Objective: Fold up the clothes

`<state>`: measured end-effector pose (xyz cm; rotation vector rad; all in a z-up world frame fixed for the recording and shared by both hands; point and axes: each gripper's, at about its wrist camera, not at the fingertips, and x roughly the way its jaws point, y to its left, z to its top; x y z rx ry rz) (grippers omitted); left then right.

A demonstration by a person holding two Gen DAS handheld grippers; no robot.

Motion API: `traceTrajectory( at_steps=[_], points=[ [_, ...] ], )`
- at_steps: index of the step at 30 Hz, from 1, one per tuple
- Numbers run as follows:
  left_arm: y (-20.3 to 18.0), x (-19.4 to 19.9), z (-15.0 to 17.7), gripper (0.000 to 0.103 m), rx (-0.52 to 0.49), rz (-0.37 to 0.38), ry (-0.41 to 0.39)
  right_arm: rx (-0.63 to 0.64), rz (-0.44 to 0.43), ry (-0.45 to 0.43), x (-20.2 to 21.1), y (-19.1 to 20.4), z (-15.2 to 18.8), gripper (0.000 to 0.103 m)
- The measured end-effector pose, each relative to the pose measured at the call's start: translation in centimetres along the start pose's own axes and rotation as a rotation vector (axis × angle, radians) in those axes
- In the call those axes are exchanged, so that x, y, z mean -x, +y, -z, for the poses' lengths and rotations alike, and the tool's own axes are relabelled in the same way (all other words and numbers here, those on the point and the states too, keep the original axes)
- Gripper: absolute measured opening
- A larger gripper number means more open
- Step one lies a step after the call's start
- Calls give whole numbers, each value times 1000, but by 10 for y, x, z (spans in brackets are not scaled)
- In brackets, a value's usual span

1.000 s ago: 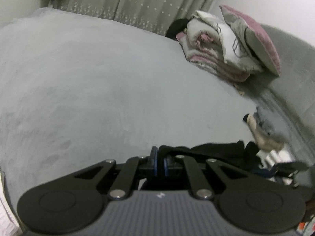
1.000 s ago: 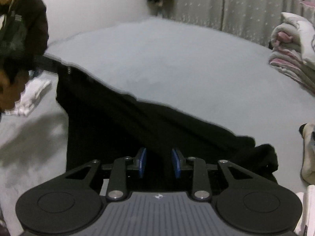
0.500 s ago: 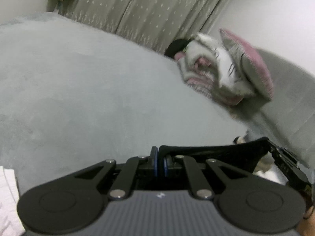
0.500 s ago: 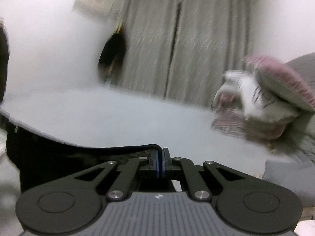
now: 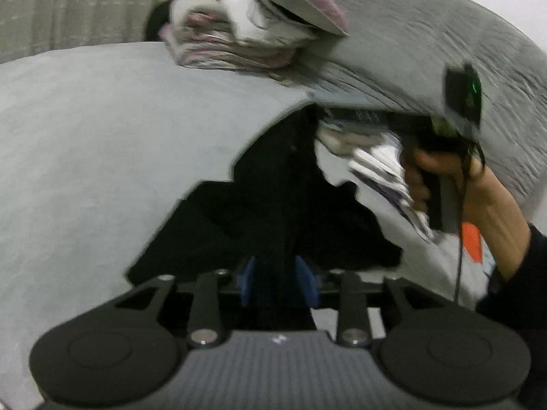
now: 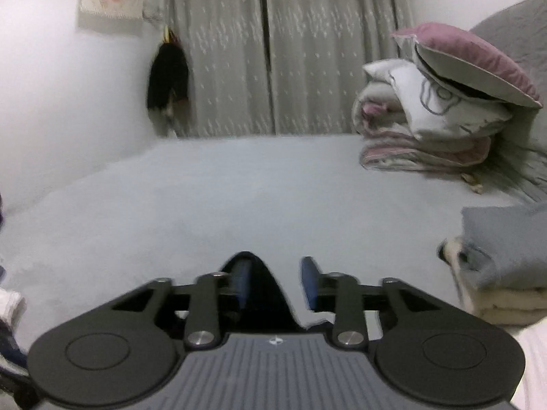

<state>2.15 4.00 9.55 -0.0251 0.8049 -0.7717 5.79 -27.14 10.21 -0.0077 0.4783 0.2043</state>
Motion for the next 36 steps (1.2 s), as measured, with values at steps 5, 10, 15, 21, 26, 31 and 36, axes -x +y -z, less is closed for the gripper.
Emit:
traceTrajectory(
  at_steps=[5,10,15,21,26,31,36],
  points=[
    [32,0,-1,30,128,-103,10,-80,-22,82,-11,-9,6,35],
    [38,-2,-2,42,132,-128,15,-153,-138,45,-9,-10,4,35],
    [32,-10,-1,44,132,-164,16,-198,-188,82,-9,-5,11,36],
    [29,-16,-1,49,146,-205,11,-280,-197,155,-25,-9,25,50],
    [30,-17,-2,49,147,-223,-9,-217,-162,88,-19,5,23,7],
    [24,-13,-4,49,119,-218,-47,-151,-163,13,-4,12,15,7],
    [15,-11,-7,58,65,-228,-72,-89,-176,-54,10,18,6,7]
  ],
)
